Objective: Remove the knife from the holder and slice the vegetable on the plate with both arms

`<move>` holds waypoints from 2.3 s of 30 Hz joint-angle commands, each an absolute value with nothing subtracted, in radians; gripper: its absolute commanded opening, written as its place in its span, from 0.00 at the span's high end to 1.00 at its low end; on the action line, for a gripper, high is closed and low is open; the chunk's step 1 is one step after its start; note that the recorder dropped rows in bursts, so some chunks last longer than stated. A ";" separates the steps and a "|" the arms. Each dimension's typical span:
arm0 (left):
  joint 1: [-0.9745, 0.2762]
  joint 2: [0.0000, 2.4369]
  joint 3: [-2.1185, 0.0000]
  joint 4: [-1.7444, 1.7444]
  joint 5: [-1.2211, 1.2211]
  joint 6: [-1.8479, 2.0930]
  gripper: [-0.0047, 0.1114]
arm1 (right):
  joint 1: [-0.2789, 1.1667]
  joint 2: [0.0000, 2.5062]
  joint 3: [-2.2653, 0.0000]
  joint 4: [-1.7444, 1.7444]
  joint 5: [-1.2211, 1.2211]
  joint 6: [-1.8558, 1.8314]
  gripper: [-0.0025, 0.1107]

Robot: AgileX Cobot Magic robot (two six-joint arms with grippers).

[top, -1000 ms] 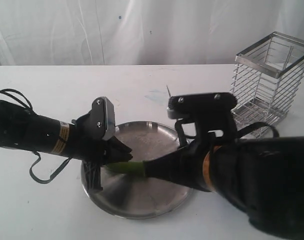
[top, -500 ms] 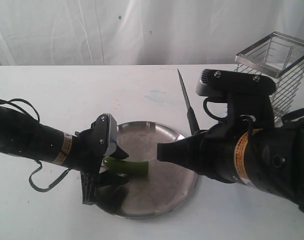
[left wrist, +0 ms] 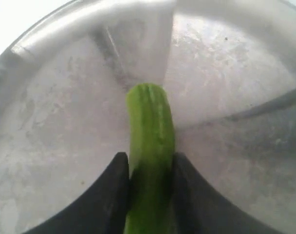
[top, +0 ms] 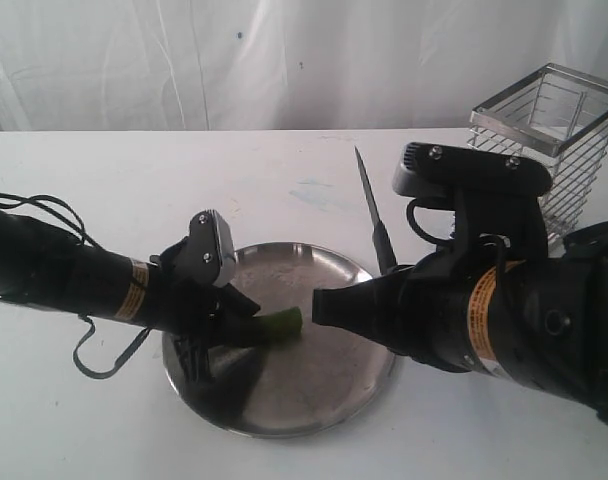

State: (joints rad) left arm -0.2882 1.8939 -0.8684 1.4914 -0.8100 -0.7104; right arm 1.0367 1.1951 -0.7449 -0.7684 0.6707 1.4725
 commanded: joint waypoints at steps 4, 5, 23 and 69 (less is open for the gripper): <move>-0.292 1.892 -0.919 1.573 -0.691 -0.865 0.96 | 1.036 1.190 -0.744 -0.774 0.650 1.459 0.98; -0.292 1.894 -0.919 1.570 -0.682 -0.865 0.96 | 1.036 1.190 -0.744 -0.774 0.645 1.459 0.98; -0.276 1.825 -0.921 1.399 -0.839 -0.834 0.39 | 1.036 1.433 -0.744 -0.464 0.451 1.153 0.98; -0.161 1.911 -0.921 1.169 -1.162 -1.020 0.96 | 1.036 1.578 -0.744 -0.710 0.420 1.449 0.98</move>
